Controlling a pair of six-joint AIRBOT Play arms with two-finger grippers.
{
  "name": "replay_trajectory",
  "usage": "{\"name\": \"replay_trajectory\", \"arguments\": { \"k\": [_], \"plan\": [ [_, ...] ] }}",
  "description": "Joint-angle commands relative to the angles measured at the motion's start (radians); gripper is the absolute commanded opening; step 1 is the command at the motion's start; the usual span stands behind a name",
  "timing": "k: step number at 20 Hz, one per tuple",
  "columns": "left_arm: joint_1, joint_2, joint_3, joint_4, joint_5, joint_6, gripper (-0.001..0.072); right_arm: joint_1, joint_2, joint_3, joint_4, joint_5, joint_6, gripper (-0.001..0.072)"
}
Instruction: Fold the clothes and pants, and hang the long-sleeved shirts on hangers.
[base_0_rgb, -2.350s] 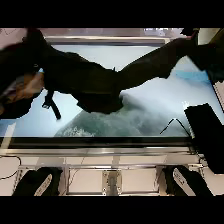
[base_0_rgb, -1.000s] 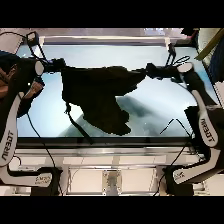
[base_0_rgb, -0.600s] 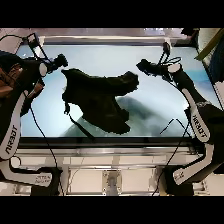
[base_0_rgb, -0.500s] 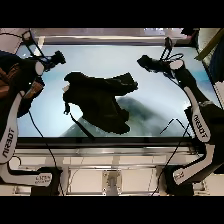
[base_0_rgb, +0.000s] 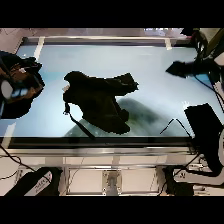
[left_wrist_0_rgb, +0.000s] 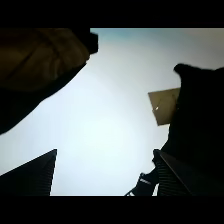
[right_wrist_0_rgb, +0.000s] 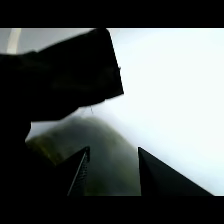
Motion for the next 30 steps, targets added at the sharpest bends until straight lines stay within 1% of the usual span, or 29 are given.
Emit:
{"name": "replay_trajectory", "arguments": {
  "k": [1,3,5,7,9,10,14,16,17,22,27,28,29,30],
  "plan": [
    [0.011,0.164,-0.340,-0.072,0.019,-0.102,0.0716,-0.023,0.121,-0.320,0.003,0.032,-0.013,0.0338],
    [0.011,0.187,-0.410,-0.162,0.106,-0.101,0.0716,-0.022,0.103,-0.487,0.122,0.026,-0.028,0.0335],
    [0.011,0.179,-0.411,-0.213,0.190,-0.101,0.0716,-0.006,0.043,-0.592,0.311,0.005,-0.145,0.0336],
    [0.011,0.177,-0.411,-0.272,0.254,-0.101,0.0716,0.026,-0.035,-0.612,0.417,-0.038,-0.212,0.0352],
    [0.011,0.177,-0.411,-0.310,0.263,-0.100,0.0716,0.066,-0.101,-0.610,0.514,-0.087,-0.253,0.0495],
    [0.011,0.177,-0.411,-0.311,0.262,-0.101,0.0716,0.093,-0.125,-0.610,0.548,-0.104,-0.272,0.0494],
    [0.011,0.177,-0.411,-0.328,0.263,-0.101,0.0716,0.226,-0.165,-0.610,0.531,-0.197,-0.307,0.0485],
    [0.010,0.177,-0.411,-0.336,0.262,-0.101,0.0716,0.262,-0.172,-0.610,0.517,-0.245,-0.305,0.0437],
    [0.010,0.177,-0.411,-0.336,0.263,-0.101,0.0716,0.272,-0.172,-0.610,0.517,-0.254,-0.306,0.0438],
    [0.010,0.177,-0.411,-0.336,0.263,-0.101,0.0716,0.291,-0.201,-0.591,0.519,-0.260,-0.305,0.0438],
    [0.010,0.177,-0.411,-0.336,0.263,-0.100,0.0716,0.338,-0.286,-0.475,0.523,-0.211,-0.285,0.0438],
    [0.010,0.177,-0.411,-0.336,0.263,-0.100,0.0716,0.347,-0.291,-0.462,0.521,-0.206,-0.283,0.0426],
    [0.010,0.177,-0.411,-0.336,0.263,-0.100,0.0716,0.349,-0.294,-0.454,0.516,-0.191,-0.283,0.0348],
    [0.011,0.177,-0.411,-0.336,0.263,-0.100,0.0716,0.349,-0.293,-0.451,0.498,-0.180,-0.278,0.0312]
  ]
}}
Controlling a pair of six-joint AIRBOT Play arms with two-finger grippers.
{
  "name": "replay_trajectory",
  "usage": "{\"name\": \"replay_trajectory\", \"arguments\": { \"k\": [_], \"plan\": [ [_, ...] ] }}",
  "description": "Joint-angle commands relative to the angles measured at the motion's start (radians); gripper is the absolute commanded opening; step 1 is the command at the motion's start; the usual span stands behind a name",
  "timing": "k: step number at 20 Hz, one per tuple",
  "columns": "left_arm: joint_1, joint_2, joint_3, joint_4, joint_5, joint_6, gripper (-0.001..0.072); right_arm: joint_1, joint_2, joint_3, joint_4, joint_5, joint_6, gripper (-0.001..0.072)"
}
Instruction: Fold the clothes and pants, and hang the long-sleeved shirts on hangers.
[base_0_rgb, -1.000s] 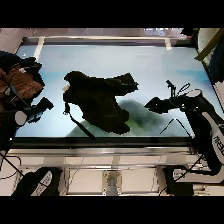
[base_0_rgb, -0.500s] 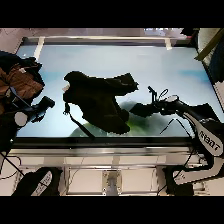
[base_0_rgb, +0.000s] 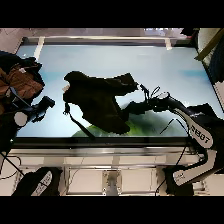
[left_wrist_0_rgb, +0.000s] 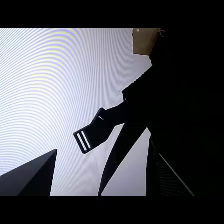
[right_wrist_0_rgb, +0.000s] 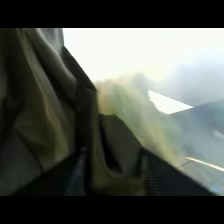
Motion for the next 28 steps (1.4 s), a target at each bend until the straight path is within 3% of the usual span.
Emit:
{"name": "replay_trajectory", "arguments": {
  "k": [1,3,4,5,9,14,16,19,21,23,24,25,26,28],
  "plan": [
    [0.000,0.000,0.000,0.000,0.000,0.000,0.0716,0.015,-0.018,0.033,-0.048,0.040,0.024,0.0312],
    [0.000,0.000,0.000,0.000,0.000,0.000,0.0716,0.015,-0.018,0.033,-0.123,0.048,0.058,0.0304],
    [0.001,0.000,0.000,0.000,0.000,0.000,0.0716,0.015,-0.018,0.033,-0.152,0.056,0.065,0.0227],
    [0.000,0.000,0.000,0.000,0.000,0.000,0.0716,0.015,-0.018,0.033,-0.169,0.063,0.065,0.0001],
    [0.001,0.000,0.000,0.000,0.000,0.000,0.0716,-0.030,-0.013,0.076,-0.183,0.095,0.066,0.0005],
    [0.000,0.000,0.000,0.000,0.001,0.000,0.0716,-0.187,0.035,0.306,-0.216,0.253,0.108,0.0004],
    [0.000,0.000,0.000,0.000,0.001,0.000,0.0716,-0.230,0.066,0.389,-0.266,0.253,0.150,0.0005],
    [0.000,0.000,0.000,0.000,0.001,0.000,0.0716,-0.233,0.071,0.455,-0.299,0.192,0.198,0.0005],
    [0.000,0.000,0.000,0.000,0.000,0.000,0.0716,-0.204,0.057,0.454,-0.314,0.067,0.238,0.0005],
    [0.000,0.000,0.000,0.000,0.000,0.000,0.0716,-0.183,0.031,0.455,-0.317,-0.079,0.349,0.0006],
    [0.000,0.000,0.000,0.000,0.000,0.000,0.0716,-0.177,0.018,0.455,-0.315,-0.131,0.388,0.0022],
    [0.000,0.000,0.000,-0.001,0.000,0.000,0.0716,-0.176,0.010,0.455,-0.315,-0.157,0.393,0.0139],
    [0.000,0.000,0.000,-0.012,0.001,0.000,0.0716,-0.179,0.007,0.455,-0.322,-0.159,0.396,0.0316],
    [-0.011,-0.001,0.000,-0.027,0.013,0.046,0.0716,-0.216,0.018,0.455,-0.349,-0.114,0.395,0.0347]
  ]
}}
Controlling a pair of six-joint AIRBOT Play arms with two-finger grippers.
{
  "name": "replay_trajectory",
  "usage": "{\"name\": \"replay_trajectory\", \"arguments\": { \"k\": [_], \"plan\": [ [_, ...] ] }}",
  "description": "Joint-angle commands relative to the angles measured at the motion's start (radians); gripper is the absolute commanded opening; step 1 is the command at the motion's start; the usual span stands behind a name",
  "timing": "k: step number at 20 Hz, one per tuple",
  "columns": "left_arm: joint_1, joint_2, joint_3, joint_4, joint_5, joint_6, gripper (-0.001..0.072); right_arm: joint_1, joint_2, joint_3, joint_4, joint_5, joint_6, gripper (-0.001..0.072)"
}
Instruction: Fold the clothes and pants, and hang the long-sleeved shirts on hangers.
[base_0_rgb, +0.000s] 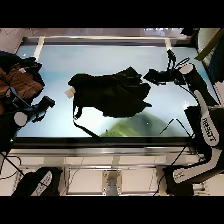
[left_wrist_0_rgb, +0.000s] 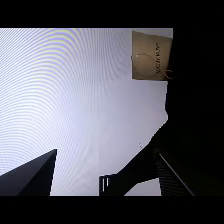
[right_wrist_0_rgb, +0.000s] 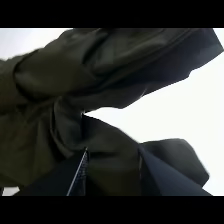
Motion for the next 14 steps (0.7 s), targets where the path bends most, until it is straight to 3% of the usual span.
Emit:
{"name": "replay_trajectory", "arguments": {
  "k": [1,6,8,11,14],
  "plan": [
    [-0.024,-0.005,0.000,-0.030,0.026,0.057,0.0717,-0.049,0.008,0.005,-0.052,-0.008,0.045,0.0346],
    [-0.186,-0.136,-0.001,-0.311,0.080,0.057,0.0716,-0.185,0.140,-0.002,-0.179,0.193,0.016,0.0346],
    [-0.298,-0.214,-0.001,-0.374,0.203,0.034,0.0716,-0.204,0.212,-0.035,-0.240,0.229,-0.005,0.0346],
    [-0.460,-0.321,-0.002,-0.398,0.464,-0.181,0.0716,-0.208,0.325,-0.120,-0.255,0.225,-0.008,0.0346],
    [-0.577,-0.417,-0.004,-0.397,0.581,-0.460,0.0715,-0.208,0.386,-0.165,-0.254,0.218,-0.008,0.0346]
  ]
}}
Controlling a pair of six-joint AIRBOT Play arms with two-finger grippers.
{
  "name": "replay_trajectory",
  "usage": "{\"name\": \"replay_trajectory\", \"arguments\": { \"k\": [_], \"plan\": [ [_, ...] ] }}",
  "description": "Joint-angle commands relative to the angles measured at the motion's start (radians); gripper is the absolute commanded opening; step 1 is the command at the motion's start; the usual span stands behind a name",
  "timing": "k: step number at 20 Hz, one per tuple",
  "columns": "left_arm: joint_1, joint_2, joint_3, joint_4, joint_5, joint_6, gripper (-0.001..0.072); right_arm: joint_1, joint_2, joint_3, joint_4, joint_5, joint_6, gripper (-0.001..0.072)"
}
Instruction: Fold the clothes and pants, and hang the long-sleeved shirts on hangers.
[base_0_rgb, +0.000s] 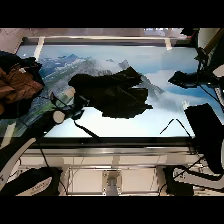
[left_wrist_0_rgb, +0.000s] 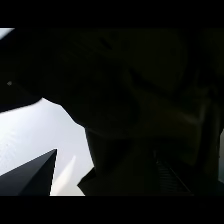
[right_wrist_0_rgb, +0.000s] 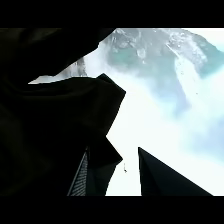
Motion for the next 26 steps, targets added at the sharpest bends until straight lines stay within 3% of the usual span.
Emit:
{"name": "replay_trajectory", "arguments": {
  "k": [1,3,5,10,12,14,21,24,26],
  "plan": [
    [-0.148,-0.106,-0.011,-0.030,0.230,-0.271,0.0714,-0.007,0.072,-0.043,-0.019,0.010,-0.006,0.0345],
    [-0.195,-0.129,-0.056,-0.088,0.475,-0.338,0.0714,-0.007,0.072,-0.043,-0.018,0.013,-0.005,0.0345],
    [-0.208,-0.128,-0.121,-0.290,0.653,-0.316,0.0713,-0.007,0.072,-0.043,-0.019,0.018,-0.005,0.0345],
    [-0.238,-0.126,-0.183,-0.317,0.689,-0.288,0.0714,-0.007,0.072,-0.043,-0.016,0.017,-0.005,0.0345],
    [-0.216,-0.134,-0.183,-0.318,0.765,-0.246,0.0710,-0.007,0.072,-0.043,-0.017,0.028,-0.005,0.0345],
    [-0.169,-0.136,-0.183,-0.317,0.766,-0.242,0.0599,-0.007,0.072,-0.043,-0.017,0.029,-0.005,0.0345],
    [-0.088,-0.136,-0.183,-0.309,0.692,-0.225,0.0594,-0.007,0.072,-0.043,-0.017,0.029,-0.005,0.0345],
    [-0.101,-0.132,-0.182,-0.174,0.616,-0.373,0.0594,-0.007,0.072,-0.043,-0.018,0.028,-0.005,0.0344],
    [-0.103,-0.132,-0.182,-0.151,0.562,-0.381,0.0593,-0.007,0.072,-0.043,-0.019,0.027,-0.005,0.0344]
  ]
}}
